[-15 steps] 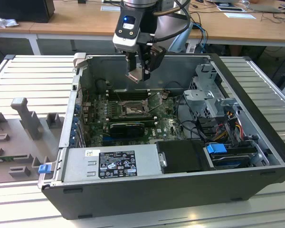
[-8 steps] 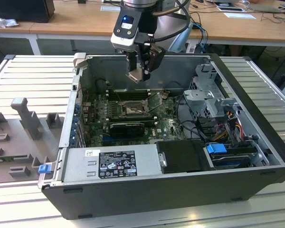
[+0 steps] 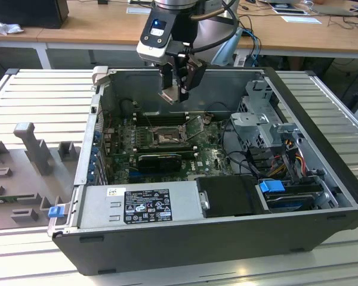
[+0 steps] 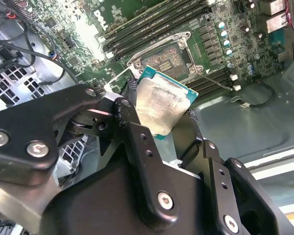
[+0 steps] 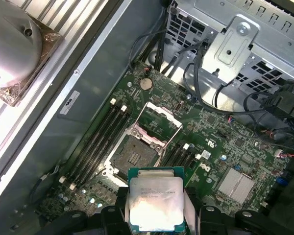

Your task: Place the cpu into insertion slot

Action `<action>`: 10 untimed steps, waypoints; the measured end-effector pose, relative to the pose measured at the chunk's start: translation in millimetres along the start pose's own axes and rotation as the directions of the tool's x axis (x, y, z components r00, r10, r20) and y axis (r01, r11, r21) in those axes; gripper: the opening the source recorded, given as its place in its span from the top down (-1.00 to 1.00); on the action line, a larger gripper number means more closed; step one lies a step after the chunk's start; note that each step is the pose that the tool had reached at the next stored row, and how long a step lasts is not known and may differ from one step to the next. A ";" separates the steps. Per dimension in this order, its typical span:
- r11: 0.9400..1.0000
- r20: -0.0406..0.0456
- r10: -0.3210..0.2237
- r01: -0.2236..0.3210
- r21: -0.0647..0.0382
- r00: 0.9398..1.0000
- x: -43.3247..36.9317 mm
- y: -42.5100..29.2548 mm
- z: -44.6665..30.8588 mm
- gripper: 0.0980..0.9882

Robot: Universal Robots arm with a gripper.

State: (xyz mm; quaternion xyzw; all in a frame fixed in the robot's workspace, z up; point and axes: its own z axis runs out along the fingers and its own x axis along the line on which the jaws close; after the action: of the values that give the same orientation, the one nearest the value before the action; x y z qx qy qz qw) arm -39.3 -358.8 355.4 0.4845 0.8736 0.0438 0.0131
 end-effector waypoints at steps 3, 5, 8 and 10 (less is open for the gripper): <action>1.000 0.002 0.016 -0.016 0.000 1.000 0.0 0.0 0.0 0.03; 1.000 0.003 0.029 -0.029 -0.001 1.000 0.0 0.0 0.0 0.03; 0.999 0.004 0.047 -0.047 -0.001 0.999 0.0 0.0 0.0 0.03; 0.998 0.005 0.059 -0.059 -0.001 0.998 0.0 0.0 0.0 0.03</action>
State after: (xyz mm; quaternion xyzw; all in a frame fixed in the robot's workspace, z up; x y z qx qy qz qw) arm -39.3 -358.8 355.4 0.5101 0.8589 0.0434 0.0143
